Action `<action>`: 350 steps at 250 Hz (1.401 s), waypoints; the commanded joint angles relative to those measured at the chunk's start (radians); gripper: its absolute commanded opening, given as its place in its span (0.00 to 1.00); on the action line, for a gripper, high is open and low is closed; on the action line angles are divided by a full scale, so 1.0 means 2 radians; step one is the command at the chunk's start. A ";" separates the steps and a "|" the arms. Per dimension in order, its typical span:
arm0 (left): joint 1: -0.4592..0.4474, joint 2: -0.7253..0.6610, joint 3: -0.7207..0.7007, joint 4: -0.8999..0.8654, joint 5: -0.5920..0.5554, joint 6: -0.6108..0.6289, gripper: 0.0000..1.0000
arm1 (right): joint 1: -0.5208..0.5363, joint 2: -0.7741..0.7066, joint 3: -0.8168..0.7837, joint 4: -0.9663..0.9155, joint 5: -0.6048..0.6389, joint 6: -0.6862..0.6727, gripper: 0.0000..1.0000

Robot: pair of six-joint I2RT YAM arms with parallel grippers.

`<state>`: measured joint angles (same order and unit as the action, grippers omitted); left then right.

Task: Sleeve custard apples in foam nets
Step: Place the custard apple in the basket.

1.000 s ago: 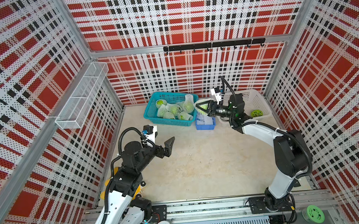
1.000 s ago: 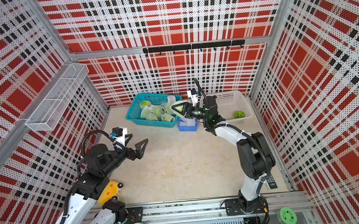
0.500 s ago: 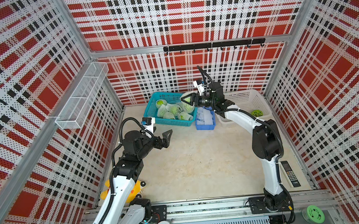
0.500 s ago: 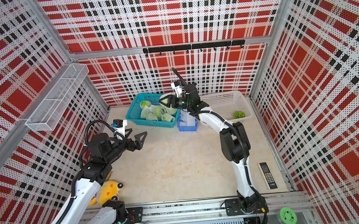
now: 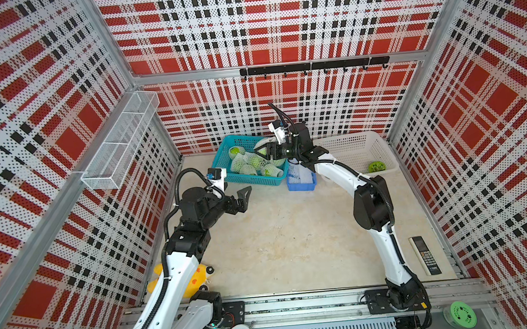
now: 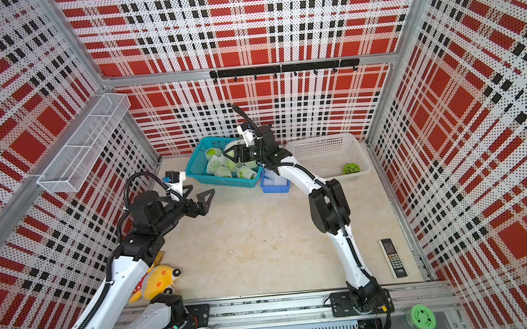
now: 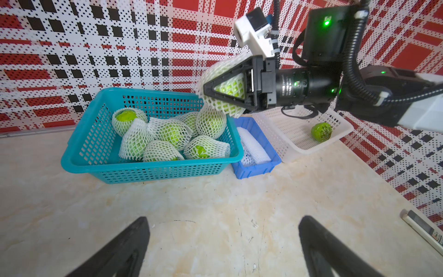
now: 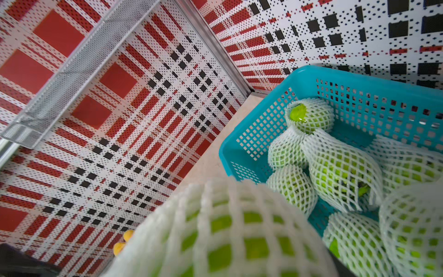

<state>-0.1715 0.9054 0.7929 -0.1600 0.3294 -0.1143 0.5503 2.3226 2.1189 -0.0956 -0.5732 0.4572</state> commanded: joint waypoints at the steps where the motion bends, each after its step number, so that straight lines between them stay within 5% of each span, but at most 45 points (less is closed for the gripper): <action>1: 0.005 0.001 0.009 0.019 0.000 0.003 0.99 | 0.009 0.022 0.020 0.024 0.042 -0.045 0.55; 200: 0.012 0.027 -0.001 0.042 0.004 -0.002 0.99 | 0.043 0.177 0.158 0.071 0.164 -0.091 0.57; 350: 0.012 0.031 -0.003 0.047 0.003 0.000 1.00 | 0.063 0.224 0.188 0.053 0.218 -0.161 0.65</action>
<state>-0.1574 0.9684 0.7925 -0.0895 0.3328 -0.1146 0.6804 2.7361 2.4599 -0.0177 -0.1635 0.1673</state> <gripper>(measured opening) 0.996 0.743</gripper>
